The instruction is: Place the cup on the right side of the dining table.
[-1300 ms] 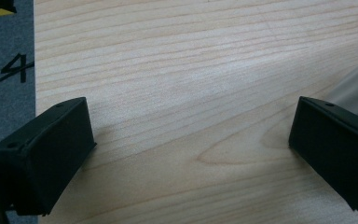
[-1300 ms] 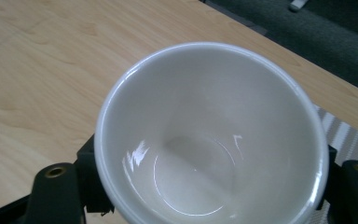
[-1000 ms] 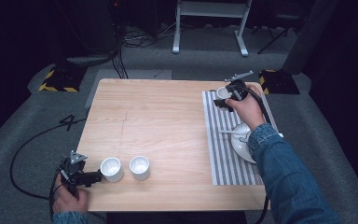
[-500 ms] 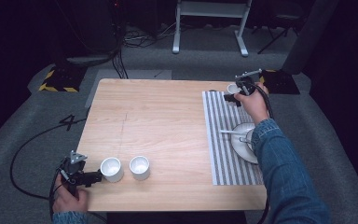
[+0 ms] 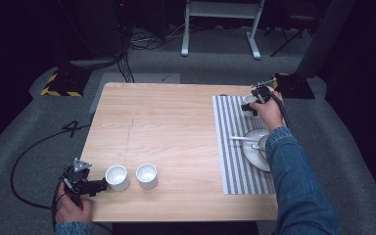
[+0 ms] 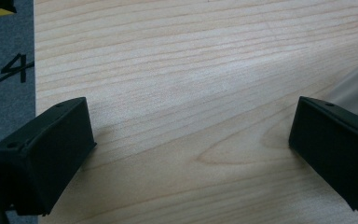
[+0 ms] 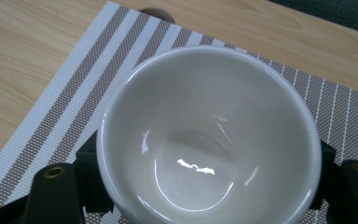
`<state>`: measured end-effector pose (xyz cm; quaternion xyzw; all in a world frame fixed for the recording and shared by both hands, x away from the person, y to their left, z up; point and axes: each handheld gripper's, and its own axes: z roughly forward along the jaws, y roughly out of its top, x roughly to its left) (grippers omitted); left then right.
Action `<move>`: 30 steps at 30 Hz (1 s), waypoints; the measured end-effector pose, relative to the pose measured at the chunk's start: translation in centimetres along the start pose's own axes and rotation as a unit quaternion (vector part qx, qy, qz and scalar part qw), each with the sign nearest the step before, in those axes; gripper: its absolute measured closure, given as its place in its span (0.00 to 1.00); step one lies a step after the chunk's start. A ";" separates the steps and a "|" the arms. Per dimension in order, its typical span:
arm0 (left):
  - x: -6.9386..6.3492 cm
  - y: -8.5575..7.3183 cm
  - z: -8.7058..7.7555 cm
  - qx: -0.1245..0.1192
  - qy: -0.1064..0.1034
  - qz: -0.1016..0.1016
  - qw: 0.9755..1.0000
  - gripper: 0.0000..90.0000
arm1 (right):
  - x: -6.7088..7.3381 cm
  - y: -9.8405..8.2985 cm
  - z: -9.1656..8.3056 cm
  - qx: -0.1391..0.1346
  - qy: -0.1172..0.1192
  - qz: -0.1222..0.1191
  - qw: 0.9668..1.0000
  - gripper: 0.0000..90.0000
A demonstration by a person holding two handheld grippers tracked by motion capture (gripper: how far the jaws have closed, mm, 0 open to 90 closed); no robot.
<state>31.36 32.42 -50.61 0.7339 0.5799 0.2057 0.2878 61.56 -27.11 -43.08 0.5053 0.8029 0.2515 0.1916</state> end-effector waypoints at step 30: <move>0.0 0.0 0.0 0.000 0.000 0.000 1.000 0.00 | -0.5 -1.6 1.9 0.024 0.004 0.035 0.999 0.27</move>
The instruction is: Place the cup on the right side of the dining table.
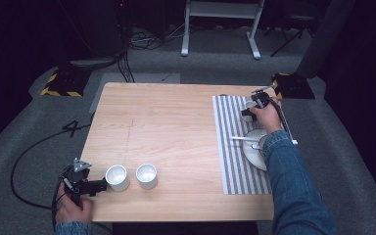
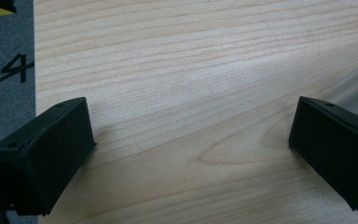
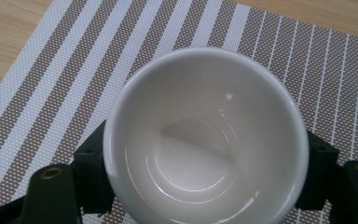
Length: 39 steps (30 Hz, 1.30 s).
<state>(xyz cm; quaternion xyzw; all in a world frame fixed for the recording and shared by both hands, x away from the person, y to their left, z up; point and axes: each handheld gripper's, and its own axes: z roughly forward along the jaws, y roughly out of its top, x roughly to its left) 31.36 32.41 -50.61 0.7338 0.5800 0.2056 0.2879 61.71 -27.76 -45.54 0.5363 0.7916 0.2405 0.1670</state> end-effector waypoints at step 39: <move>0.0 0.0 0.0 0.000 0.000 0.000 1.000 0.00 | 8.5 -1.3 -14.3 -0.128 0.059 -0.105 0.985 0.23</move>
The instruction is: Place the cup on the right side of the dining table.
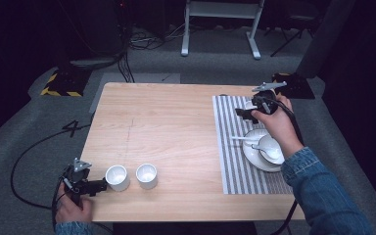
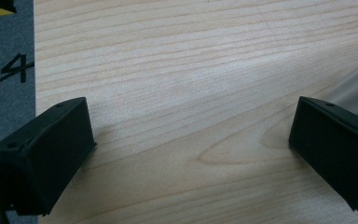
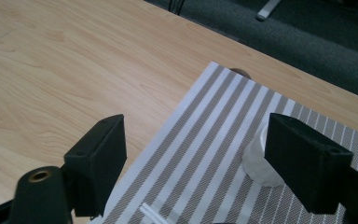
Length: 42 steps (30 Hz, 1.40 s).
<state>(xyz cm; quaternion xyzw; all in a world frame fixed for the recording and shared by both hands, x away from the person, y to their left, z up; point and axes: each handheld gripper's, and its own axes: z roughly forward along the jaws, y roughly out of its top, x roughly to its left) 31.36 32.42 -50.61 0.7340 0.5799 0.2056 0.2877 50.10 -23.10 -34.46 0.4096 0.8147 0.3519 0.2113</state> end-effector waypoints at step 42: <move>0.0 0.0 0.0 0.000 0.000 0.000 1.000 0.00 | 14.5 -5.3 1.1 0.002 0.138 -0.110 0.984 0.23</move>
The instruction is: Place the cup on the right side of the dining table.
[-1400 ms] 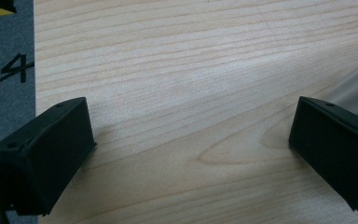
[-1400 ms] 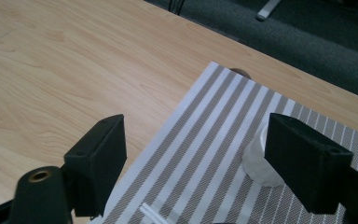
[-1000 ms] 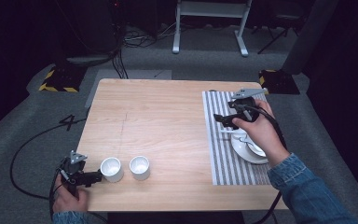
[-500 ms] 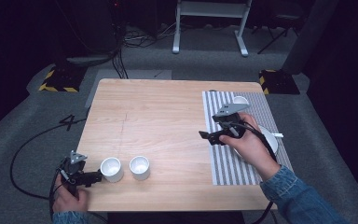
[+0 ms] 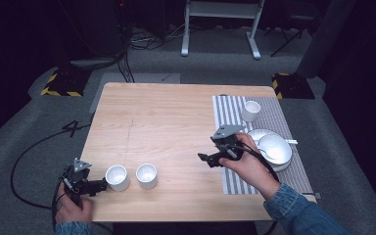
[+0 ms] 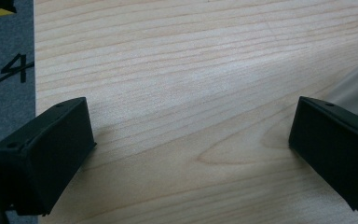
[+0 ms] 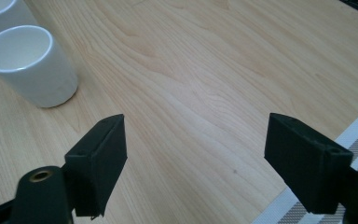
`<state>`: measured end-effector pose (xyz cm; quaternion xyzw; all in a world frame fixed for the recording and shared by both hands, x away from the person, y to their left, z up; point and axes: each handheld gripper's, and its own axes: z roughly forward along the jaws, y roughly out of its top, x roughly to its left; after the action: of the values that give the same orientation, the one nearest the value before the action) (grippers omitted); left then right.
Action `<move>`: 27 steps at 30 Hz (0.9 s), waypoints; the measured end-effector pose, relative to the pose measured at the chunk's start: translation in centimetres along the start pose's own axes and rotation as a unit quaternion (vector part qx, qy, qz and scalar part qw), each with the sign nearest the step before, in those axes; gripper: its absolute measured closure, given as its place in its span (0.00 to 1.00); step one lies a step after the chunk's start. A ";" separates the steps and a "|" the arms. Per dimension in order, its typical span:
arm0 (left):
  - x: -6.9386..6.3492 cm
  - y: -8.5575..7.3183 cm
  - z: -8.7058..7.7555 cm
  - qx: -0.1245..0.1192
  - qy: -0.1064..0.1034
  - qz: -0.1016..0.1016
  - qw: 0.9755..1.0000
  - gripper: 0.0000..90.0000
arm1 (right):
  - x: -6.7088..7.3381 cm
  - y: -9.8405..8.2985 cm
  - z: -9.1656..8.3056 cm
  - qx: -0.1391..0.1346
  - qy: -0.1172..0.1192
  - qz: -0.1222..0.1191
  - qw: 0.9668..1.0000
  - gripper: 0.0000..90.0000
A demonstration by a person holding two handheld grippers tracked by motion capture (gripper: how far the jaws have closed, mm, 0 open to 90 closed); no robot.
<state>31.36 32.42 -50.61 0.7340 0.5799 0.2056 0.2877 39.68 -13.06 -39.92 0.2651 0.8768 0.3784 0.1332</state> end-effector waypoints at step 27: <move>0.0 0.0 0.0 0.000 0.000 0.000 1.000 0.00 | 3.7 -4.8 5.3 0.035 0.008 -0.010 0.999 0.20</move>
<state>31.36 32.42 -50.61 0.7339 0.5799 0.2055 0.2879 37.19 -10.55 -47.19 0.2572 0.8934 0.3482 0.1204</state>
